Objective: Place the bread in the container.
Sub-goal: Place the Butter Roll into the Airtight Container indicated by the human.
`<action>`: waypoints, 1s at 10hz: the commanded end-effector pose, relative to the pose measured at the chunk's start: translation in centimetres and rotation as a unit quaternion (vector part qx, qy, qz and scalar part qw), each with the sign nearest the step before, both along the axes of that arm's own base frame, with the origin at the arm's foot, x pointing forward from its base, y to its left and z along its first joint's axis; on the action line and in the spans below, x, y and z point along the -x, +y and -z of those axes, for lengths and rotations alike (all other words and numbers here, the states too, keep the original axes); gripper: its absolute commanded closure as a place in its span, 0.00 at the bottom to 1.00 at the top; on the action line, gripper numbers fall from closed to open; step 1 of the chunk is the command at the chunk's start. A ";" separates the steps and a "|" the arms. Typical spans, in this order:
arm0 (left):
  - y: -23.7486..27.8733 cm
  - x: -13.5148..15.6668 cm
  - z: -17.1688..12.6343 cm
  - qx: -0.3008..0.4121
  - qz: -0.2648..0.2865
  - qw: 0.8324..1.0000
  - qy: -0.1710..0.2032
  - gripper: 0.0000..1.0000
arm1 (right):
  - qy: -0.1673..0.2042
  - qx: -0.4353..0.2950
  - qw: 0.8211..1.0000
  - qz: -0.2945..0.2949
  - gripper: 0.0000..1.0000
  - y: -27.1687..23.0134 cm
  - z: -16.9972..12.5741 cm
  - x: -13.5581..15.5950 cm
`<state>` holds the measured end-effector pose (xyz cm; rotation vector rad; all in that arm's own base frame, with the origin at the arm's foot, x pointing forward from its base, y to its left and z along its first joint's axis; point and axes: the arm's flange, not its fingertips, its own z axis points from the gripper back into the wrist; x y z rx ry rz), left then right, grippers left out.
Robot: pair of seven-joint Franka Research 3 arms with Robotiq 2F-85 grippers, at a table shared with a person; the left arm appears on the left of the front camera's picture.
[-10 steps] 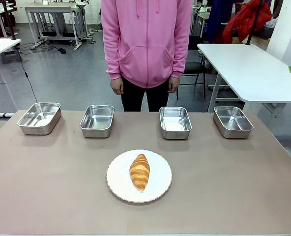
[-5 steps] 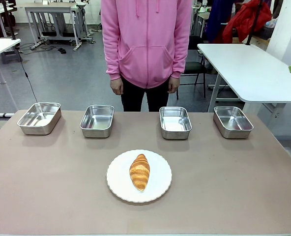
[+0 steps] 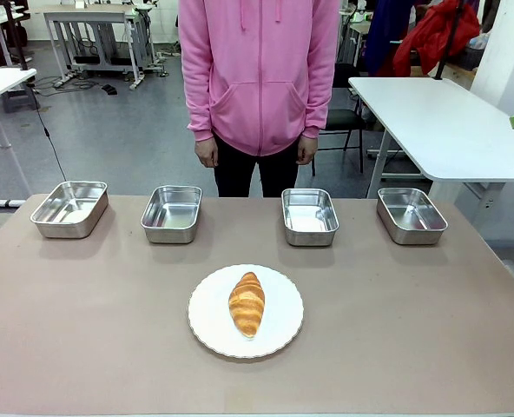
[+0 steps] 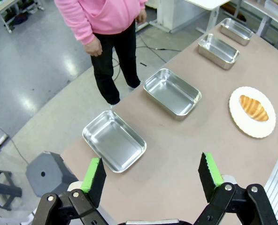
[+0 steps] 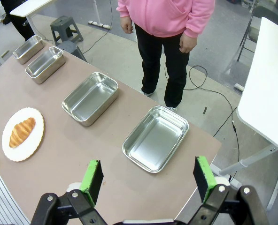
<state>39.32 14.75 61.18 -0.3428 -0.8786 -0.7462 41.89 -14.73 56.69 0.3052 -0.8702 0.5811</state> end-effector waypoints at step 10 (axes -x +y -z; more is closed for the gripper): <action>-0.1 0.1 -0.1 0.002 0.004 1.000 -0.003 0.00 | -0.012 -0.007 1.000 -0.007 0.00 -0.1 0.1 -0.3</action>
